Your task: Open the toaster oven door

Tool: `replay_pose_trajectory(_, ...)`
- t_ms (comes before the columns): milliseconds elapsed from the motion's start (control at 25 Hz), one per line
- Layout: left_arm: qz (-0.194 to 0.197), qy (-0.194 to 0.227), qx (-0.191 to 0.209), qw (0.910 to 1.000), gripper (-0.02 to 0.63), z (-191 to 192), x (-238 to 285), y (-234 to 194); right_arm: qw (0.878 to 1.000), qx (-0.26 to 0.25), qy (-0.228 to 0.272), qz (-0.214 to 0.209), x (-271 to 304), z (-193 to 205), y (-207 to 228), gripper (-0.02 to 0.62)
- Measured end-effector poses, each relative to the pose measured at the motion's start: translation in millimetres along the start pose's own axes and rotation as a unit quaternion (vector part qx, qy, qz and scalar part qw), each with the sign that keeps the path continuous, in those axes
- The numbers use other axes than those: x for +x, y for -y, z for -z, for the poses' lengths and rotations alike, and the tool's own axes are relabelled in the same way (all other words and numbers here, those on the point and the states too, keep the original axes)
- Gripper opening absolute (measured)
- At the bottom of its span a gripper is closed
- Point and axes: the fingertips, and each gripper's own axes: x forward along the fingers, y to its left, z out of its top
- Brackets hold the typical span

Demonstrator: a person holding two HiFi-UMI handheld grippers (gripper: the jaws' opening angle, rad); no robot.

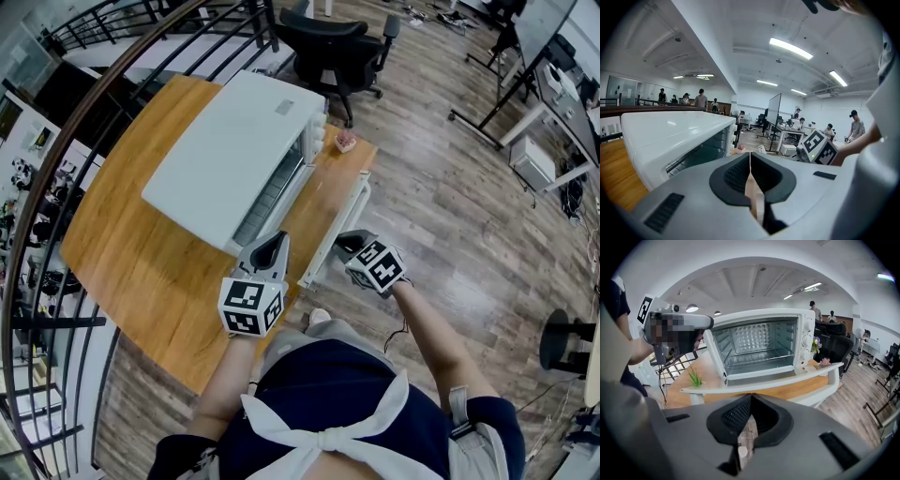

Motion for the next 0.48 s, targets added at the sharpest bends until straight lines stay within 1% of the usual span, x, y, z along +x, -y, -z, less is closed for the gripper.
replay_pose_trajectory(280,0.002,-0.002,0.001,1.0,0.025,1.0,1.4,0.5,1.0,0.009,-0.01,0.001,2.3,10.1,-0.6,0.008)
replay_pose_trajectory(480,0.0,-0.003,0.0,1.0,0.025,2.3,-0.3,-0.7,1.0,0.01,-0.008,0.004,2.4,11.2,-1.0,0.008)
